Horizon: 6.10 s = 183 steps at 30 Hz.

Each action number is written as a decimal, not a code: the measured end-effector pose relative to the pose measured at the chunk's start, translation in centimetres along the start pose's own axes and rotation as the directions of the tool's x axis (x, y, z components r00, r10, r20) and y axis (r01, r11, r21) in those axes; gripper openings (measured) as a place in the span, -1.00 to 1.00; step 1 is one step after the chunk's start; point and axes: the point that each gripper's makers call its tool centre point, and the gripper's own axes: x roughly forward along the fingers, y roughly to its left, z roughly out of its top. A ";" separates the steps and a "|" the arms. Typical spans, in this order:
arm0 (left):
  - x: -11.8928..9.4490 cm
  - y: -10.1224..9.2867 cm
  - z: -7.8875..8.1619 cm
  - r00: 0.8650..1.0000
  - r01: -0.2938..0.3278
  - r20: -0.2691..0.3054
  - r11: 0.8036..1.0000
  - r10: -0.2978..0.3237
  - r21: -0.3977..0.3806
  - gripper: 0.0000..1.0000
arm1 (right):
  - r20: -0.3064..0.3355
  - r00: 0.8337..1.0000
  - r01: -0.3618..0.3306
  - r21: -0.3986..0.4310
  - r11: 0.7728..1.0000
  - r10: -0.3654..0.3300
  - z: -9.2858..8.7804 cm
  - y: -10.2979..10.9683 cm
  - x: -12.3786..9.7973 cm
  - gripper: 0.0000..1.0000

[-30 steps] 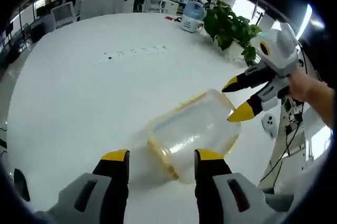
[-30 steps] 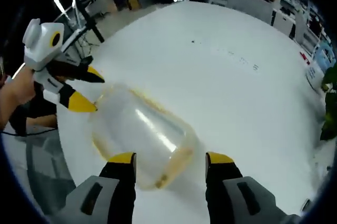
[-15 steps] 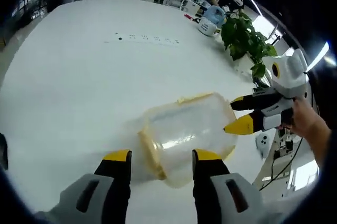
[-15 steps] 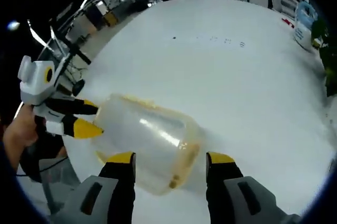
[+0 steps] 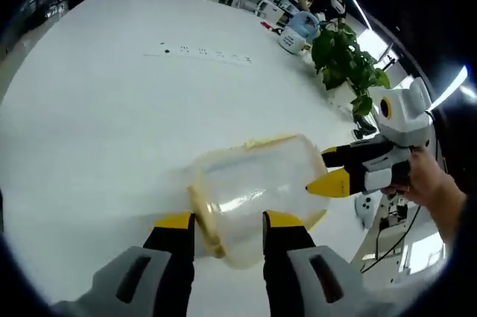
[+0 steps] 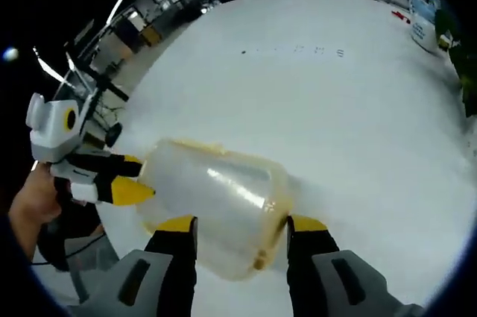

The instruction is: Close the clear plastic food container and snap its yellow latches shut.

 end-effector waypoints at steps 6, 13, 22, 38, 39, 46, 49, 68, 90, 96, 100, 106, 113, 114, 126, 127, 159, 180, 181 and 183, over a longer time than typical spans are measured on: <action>0.0 0.0 0.4 0.997 0.057 0.047 0.995 -0.054 -0.082 -0.44 | 0.007 1.000 0.007 0.013 1.000 -0.007 0.2 0.1 0.3 -0.13; 0.2 -0.2 0.2 0.998 0.044 0.050 0.999 -0.043 -0.017 -0.40 | 0.012 1.000 -0.001 0.048 0.999 0.000 0.0 0.1 0.1 -0.11; 0.3 0.1 0.4 0.998 0.060 0.019 0.998 -0.060 -0.001 -0.38 | 0.028 0.999 0.024 0.087 0.996 -0.027 -0.5 0.3 0.0 -0.09; 0.1 0.3 0.4 0.996 0.078 0.038 0.997 -0.078 -0.003 -0.31 | 0.102 0.995 0.012 0.043 0.999 -0.016 -0.3 0.6 0.0 0.01; 0.1 0.3 0.4 0.996 0.081 0.045 0.997 -0.081 0.012 -0.31 | 0.103 0.995 0.010 0.039 0.999 -0.014 -0.5 0.7 0.0 0.05; -0.4 -0.1 0.4 0.994 0.091 0.048 0.990 -0.097 0.104 -0.27 | 0.105 0.994 -0.024 -0.022 0.999 0.026 -1.0 1.4 0.3 0.18; -0.5 -0.1 0.6 0.993 0.094 0.054 0.988 -0.101 0.124 -0.17 | 0.096 0.995 -0.025 -0.060 0.998 0.031 -1.1 1.5 0.4 0.22; -1.6 0.4 0.7 0.998 0.055 -0.005 0.945 -0.056 0.324 -0.17 | 0.041 0.999 0.011 -0.256 0.967 0.000 -0.5 1.1 -0.8 0.22; -2.3 -0.6 2.1 0.996 0.066 -0.083 0.793 -0.020 0.605 -0.19 | -0.004 1.000 -0.025 -0.438 0.899 0.025 0.6 2.2 -1.4 0.14; -2.3 -1.3 2.4 0.995 0.088 -0.083 0.778 -0.046 0.622 -0.20 | -0.015 0.999 -0.034 -0.469 0.882 0.030 0.6 2.2 -1.3 0.14; -2.3 -1.6 2.2 0.994 0.105 -0.099 0.746 -0.053 0.658 -0.21 | -0.029 0.999 -0.040 -0.495 0.868 0.029 0.5 2.2 -1.3 0.11; -2.3 -1.8 2.2 0.993 0.112 -0.112 0.707 -0.046 0.699 -0.21 | -0.040 0.999 -0.045 -0.516 0.855 0.028 0.5 2.2 -1.5 0.05; -2.1 -2.5 2.5 0.990 0.130 -0.128 0.660 -0.051 0.740 -0.22 | -0.043 0.999 -0.049 -0.542 0.839 0.031 0.6 2.4 -1.7 0.05; -2.1 -2.6 2.5 0.990 0.132 -0.131 0.654 -0.051 0.745 -0.22 | -0.042 0.999 -0.049 -0.545 0.837 0.031 0.7 2.5 -1.7 0.05; -1.5 -3.5 2.7 0.986 0.163 -0.159 0.590 -0.060 0.791 -0.24 | -0.059 0.998 -0.065 -0.589 0.805 0.038 0.9 3.0 -1.5 0.01; -1.3 -3.6 2.7 0.985 0.167 -0.163 0.578 -0.060 0.799 -0.25 | -0.062 0.997 -0.066 -0.598 0.799 0.036 0.9 3.0 -1.4 0.00; 0.9 -5.7 1.6 0.970 0.240 -0.225 0.472 -0.088 0.848 -0.28 | -0.122 0.987 -0.160 -0.700 0.696 0.104 1.2 4.9 0.1 -0.09; 1.5 -5.9 1.3 0.962 0.270 -0.261 0.419 -0.080 0.867 -0.29 | -0.179 0.974 -0.224 -0.756 0.615 0.135 1.4 5.7 0.6 -0.10; 1.4 -5.9 1.3 0.962 0.270 -0.261 0.420 -0.080 0.867 -0.29 | -0.180 0.974 -0.224 -0.759 0.611 0.134 1.4 5.7 0.6 -0.10; 1.5 -6.0 1.2 0.962 0.271 -0.261 0.422 -0.082 0.865 -0.29 | -0.181 0.974 -0.225 -0.762 0.607 0.133 1.4 5.8 0.7 -0.09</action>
